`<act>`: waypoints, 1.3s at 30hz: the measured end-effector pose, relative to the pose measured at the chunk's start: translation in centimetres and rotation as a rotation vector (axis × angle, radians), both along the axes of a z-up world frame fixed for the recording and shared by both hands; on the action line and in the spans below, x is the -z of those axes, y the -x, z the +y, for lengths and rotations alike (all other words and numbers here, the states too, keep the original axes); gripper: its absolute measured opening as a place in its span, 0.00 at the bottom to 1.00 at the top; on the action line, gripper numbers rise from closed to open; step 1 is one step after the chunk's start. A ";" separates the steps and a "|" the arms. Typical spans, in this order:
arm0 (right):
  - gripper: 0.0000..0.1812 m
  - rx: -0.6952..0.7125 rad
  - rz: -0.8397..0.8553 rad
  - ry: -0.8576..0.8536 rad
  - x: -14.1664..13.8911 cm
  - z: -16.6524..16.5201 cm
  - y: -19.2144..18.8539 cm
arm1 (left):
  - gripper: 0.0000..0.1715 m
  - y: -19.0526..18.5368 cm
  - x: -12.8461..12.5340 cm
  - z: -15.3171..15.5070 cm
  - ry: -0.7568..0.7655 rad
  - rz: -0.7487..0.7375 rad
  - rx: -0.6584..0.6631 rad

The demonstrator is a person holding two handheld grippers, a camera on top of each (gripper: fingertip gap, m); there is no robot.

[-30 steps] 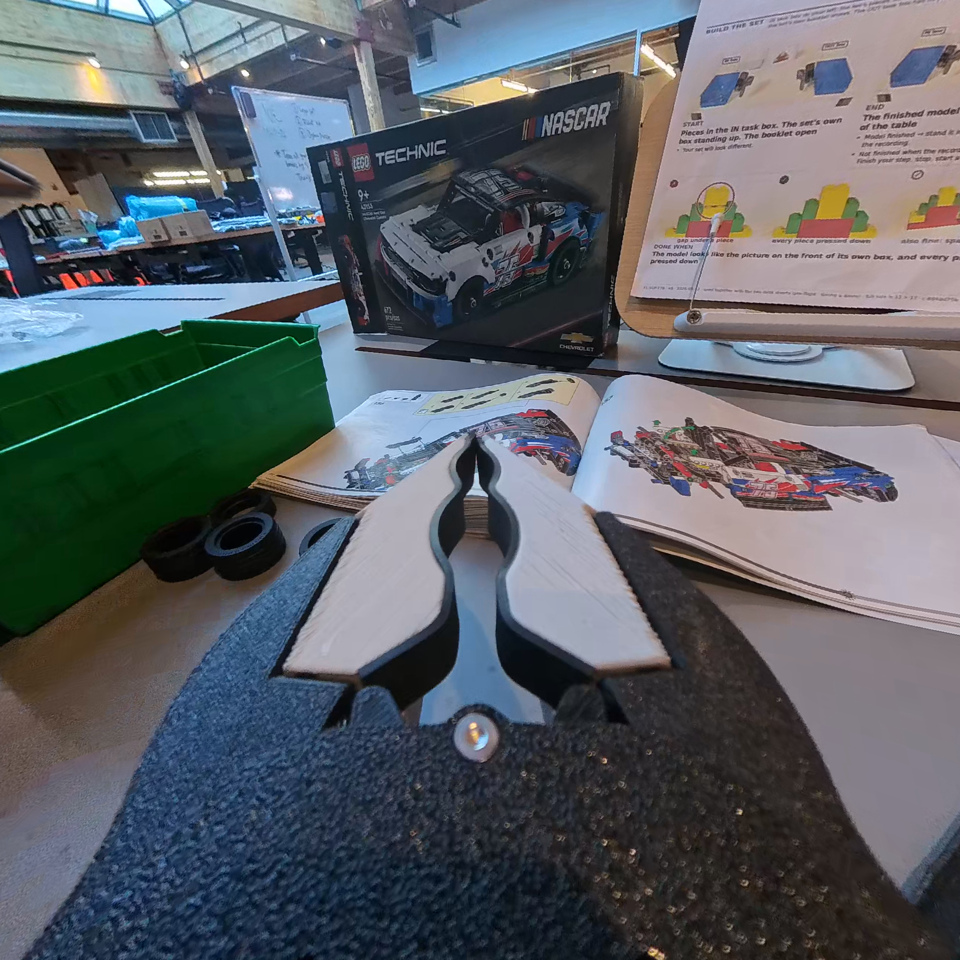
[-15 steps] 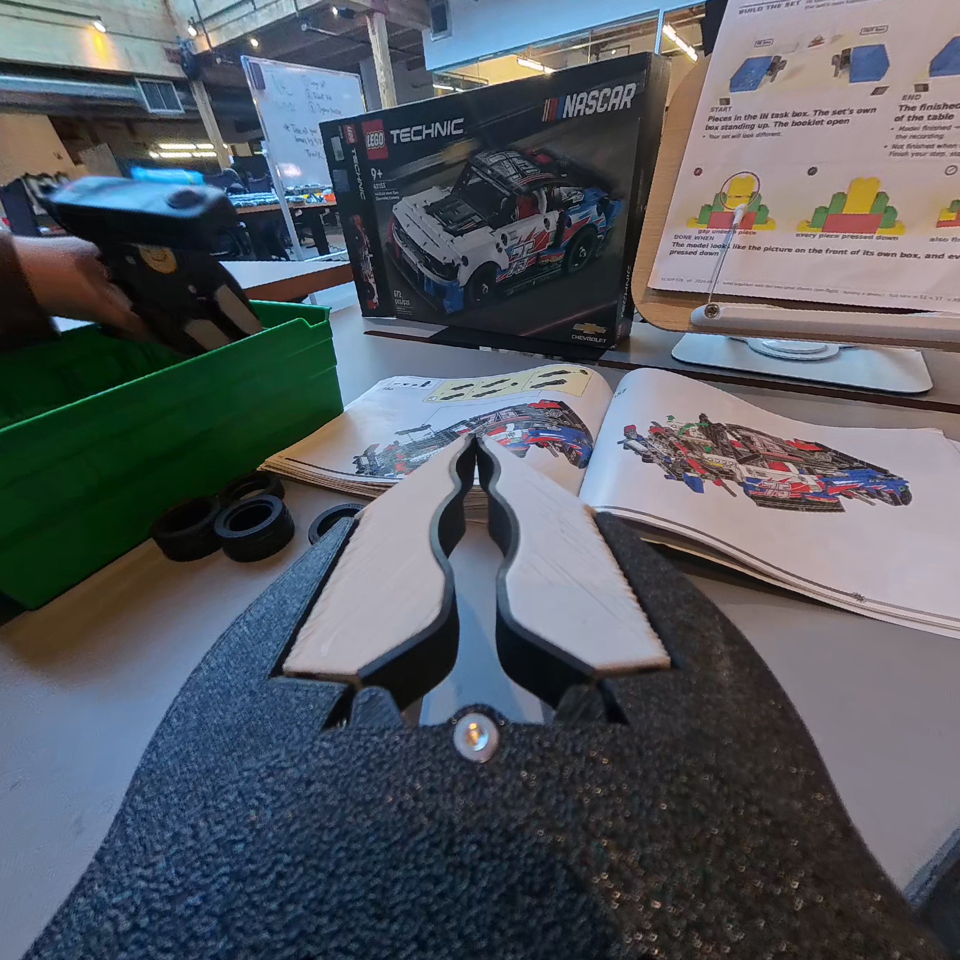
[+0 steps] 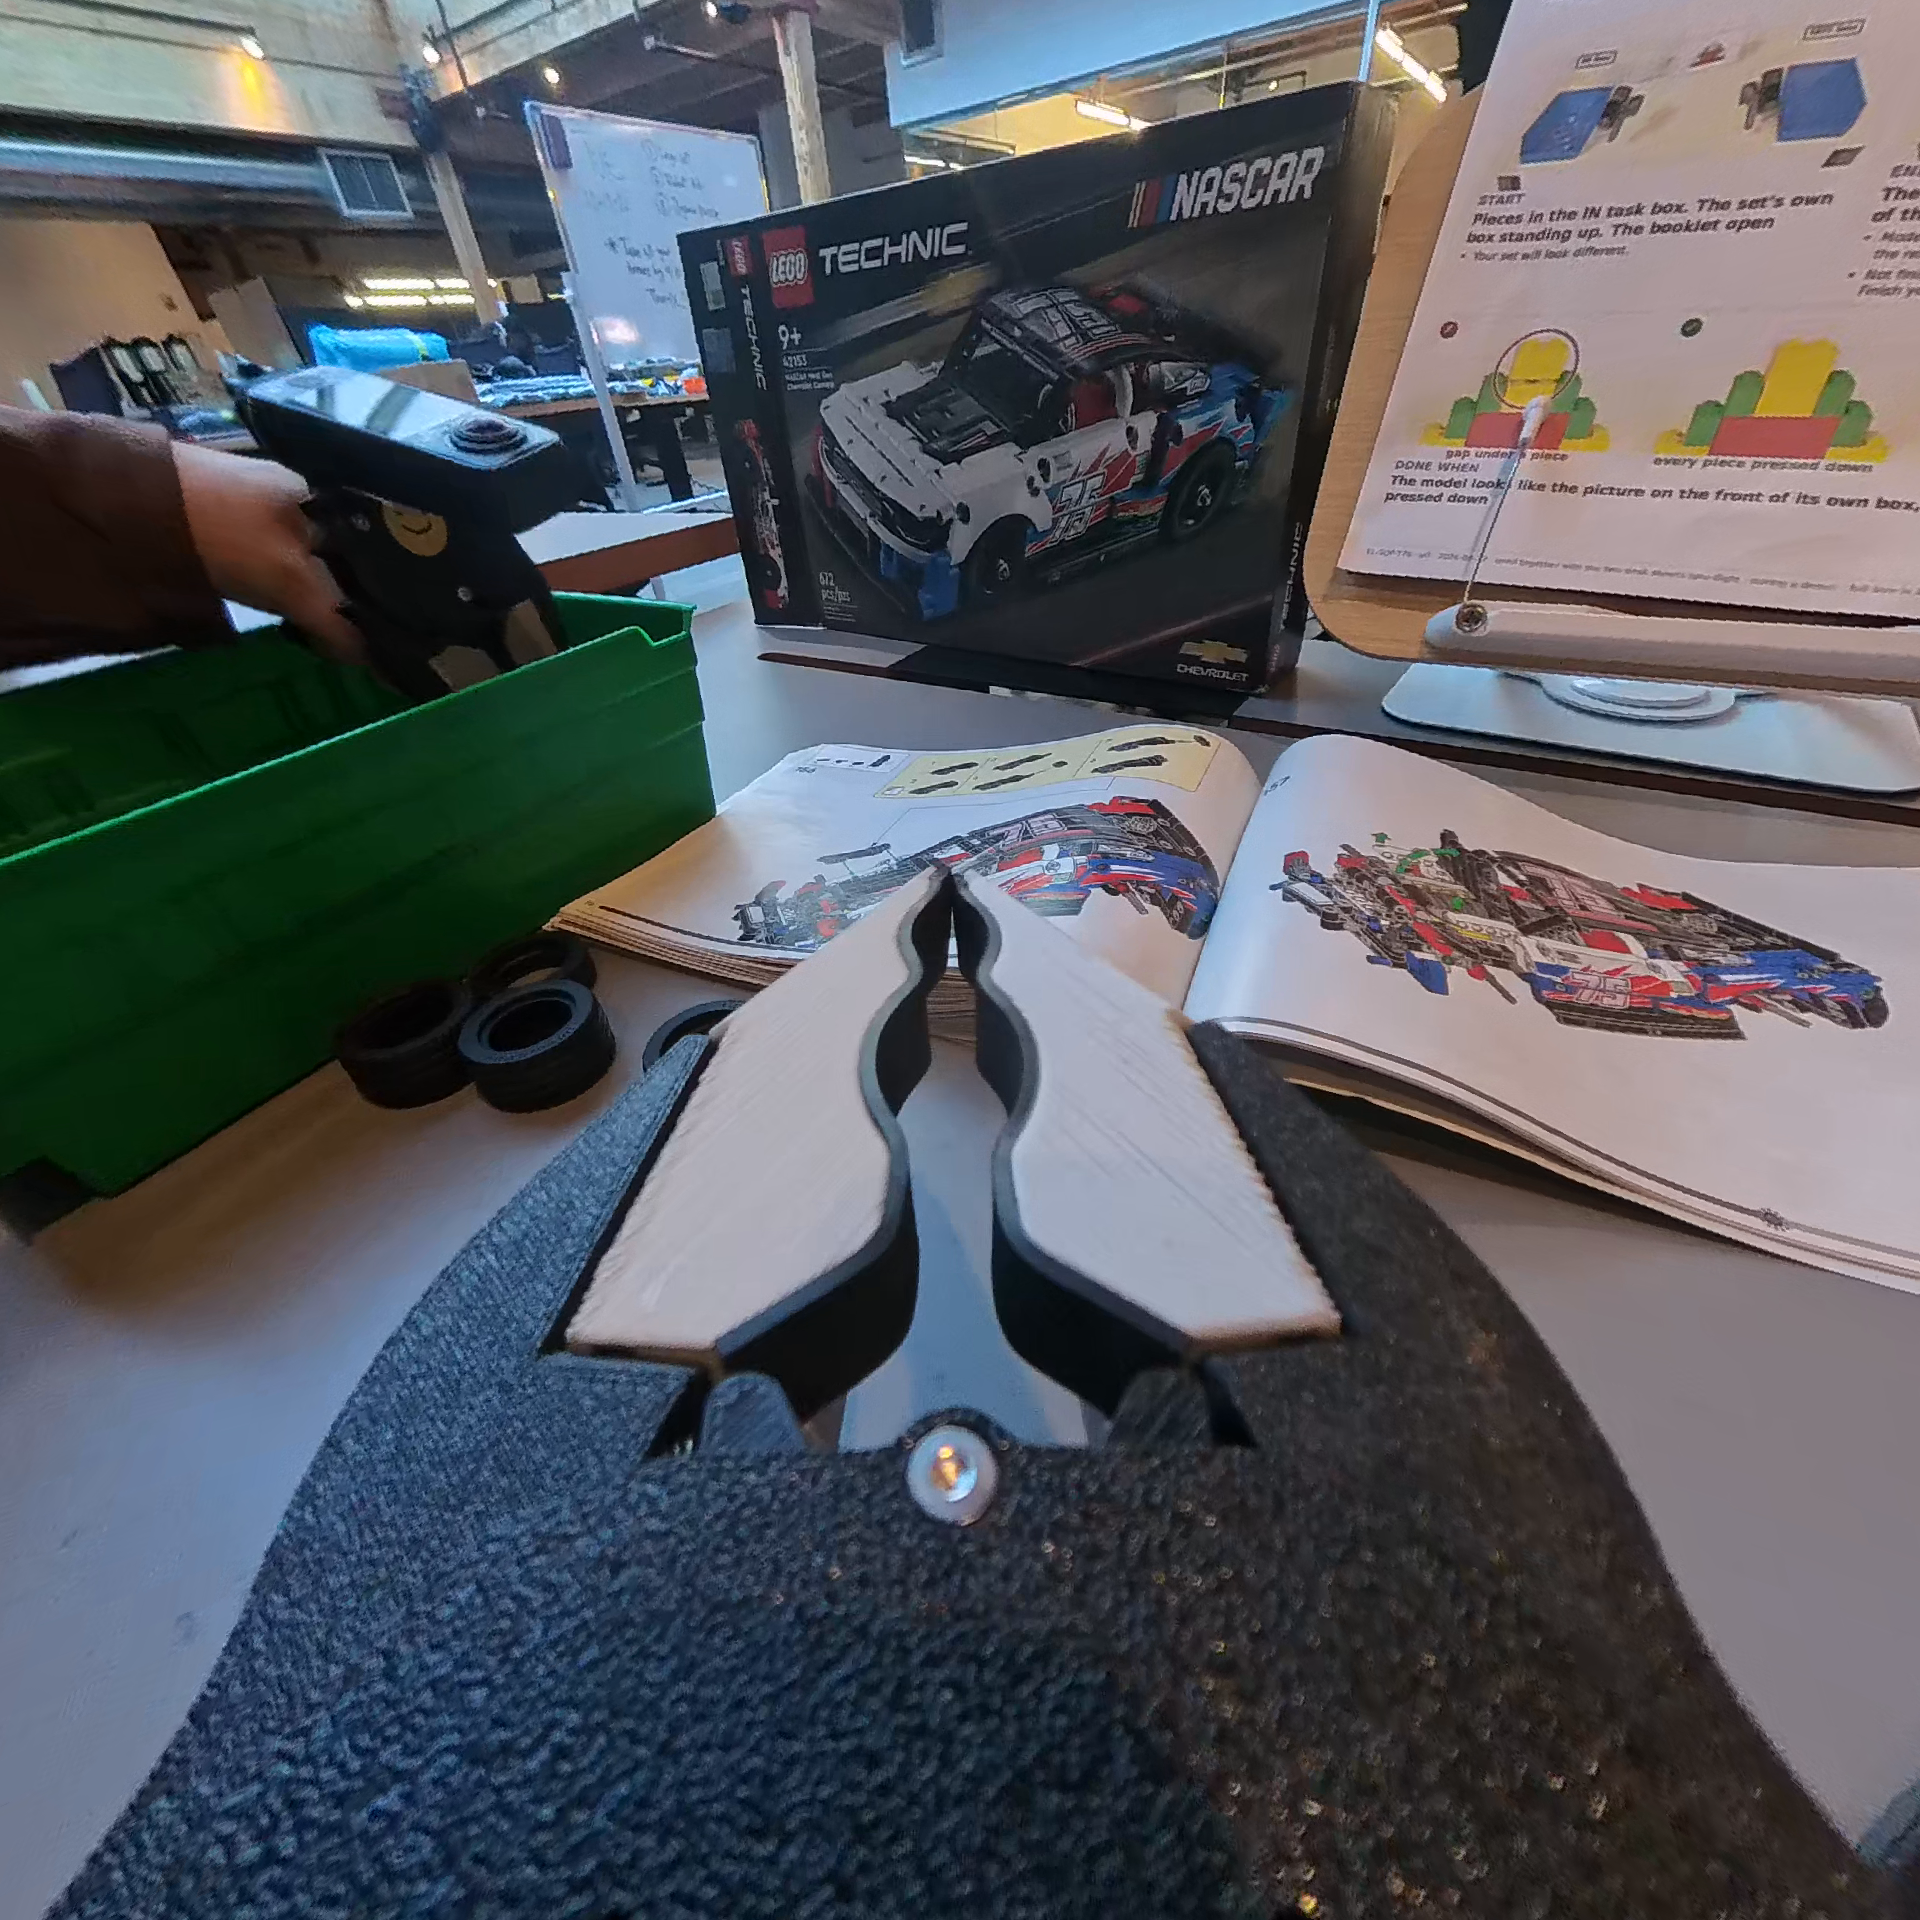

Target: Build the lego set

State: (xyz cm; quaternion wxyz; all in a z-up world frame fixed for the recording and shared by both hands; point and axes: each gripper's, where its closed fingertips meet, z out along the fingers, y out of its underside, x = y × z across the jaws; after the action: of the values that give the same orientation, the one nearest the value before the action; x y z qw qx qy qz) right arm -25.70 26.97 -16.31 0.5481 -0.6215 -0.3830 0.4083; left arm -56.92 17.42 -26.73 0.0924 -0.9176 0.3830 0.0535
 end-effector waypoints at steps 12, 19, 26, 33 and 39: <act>0.00 -0.014 0.000 0.003 0.0 -0.3 0.1 | 0.14 -0.2 -0.6 0.8 -0.095 -0.024 -0.066; 0.00 -0.014 0.004 0.011 0.0 -0.2 0.0 | 0.07 -1.2 -0.2 0.5 -0.022 -0.088 -0.045; 0.00 -0.019 0.008 0.018 0.0 -0.3 0.0 | 0.08 -1.0 -0.1 -0.7 0.066 -0.121 -0.049; 0.00 -0.031 0.009 0.025 0.1 -0.4 0.1 | 0.18 -0.6 -0.6 -0.1 -0.039 -0.049 0.002; 0.00 -0.032 0.011 0.027 0.1 -0.5 0.1 | 0.23 -0.7 -0.3 -0.1 0.014 -0.086 -0.049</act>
State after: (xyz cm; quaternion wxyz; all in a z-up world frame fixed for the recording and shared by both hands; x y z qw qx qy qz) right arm -25.76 26.46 -16.36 0.5351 -0.6204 -0.3841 0.4257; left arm -56.18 17.30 -26.44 0.1008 -0.9288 0.3562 0.0135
